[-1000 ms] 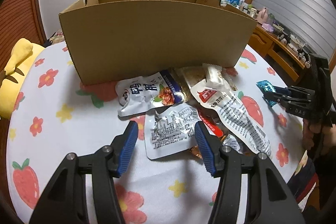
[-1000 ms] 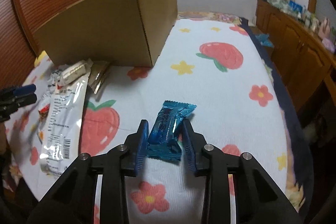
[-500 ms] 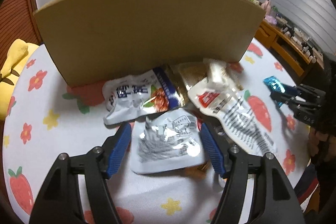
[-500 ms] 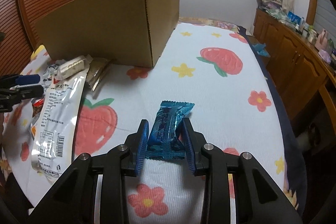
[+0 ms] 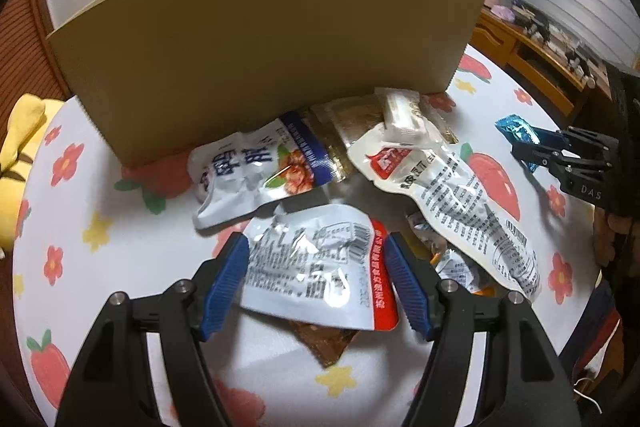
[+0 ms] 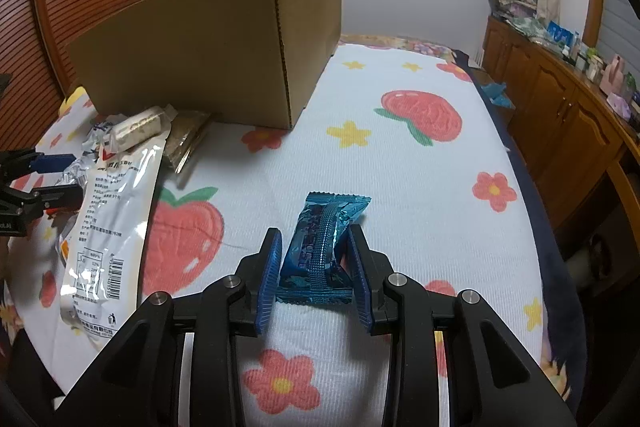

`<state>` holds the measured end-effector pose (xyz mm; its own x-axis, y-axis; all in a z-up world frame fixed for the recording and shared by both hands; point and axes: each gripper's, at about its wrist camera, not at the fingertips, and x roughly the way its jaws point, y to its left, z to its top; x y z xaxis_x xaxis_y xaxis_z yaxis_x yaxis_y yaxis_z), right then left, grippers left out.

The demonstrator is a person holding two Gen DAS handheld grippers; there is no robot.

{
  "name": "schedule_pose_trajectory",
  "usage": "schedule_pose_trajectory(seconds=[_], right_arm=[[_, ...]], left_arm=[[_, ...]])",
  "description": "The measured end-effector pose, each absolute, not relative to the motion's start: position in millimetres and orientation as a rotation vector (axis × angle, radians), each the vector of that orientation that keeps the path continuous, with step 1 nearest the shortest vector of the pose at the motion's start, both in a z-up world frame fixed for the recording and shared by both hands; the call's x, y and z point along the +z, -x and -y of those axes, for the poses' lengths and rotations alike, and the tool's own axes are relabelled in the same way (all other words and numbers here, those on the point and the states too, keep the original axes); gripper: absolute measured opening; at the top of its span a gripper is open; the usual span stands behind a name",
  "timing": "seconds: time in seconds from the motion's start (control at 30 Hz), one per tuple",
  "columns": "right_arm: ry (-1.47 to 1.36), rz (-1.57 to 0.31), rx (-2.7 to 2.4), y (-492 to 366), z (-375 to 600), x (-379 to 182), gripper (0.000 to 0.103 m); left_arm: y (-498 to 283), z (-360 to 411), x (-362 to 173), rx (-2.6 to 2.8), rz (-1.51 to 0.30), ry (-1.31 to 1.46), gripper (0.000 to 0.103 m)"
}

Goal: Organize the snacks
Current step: 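Grasp the white printed pouch with the left tool while the right tool grasps the blue candy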

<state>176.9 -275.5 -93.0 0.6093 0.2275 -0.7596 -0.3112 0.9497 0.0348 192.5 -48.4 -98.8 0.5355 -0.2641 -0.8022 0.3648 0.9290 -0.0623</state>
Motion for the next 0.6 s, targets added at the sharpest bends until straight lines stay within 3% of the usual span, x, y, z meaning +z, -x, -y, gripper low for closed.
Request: schedule_pose_trajectory(seconds=[0.23,0.33,0.5,0.6], right_arm=[[0.104,-0.861,0.311,-177,275,-94,0.031],[0.104,-0.861,0.311,-177,275,-94,0.031],[0.104,-0.861,0.312,-177,275,-94,0.031],[0.105,-0.86,0.311,-177,275,-94,0.031]], left_arm=[[-202,56,-105,-0.372,-0.986,-0.185,0.08],[-202,54,-105,-0.384,-0.986,-0.182,0.079],[-199,47,-100,-0.359,-0.967,-0.181,0.058],[-200,39,-98,-0.377,-0.971,-0.13,0.055]])
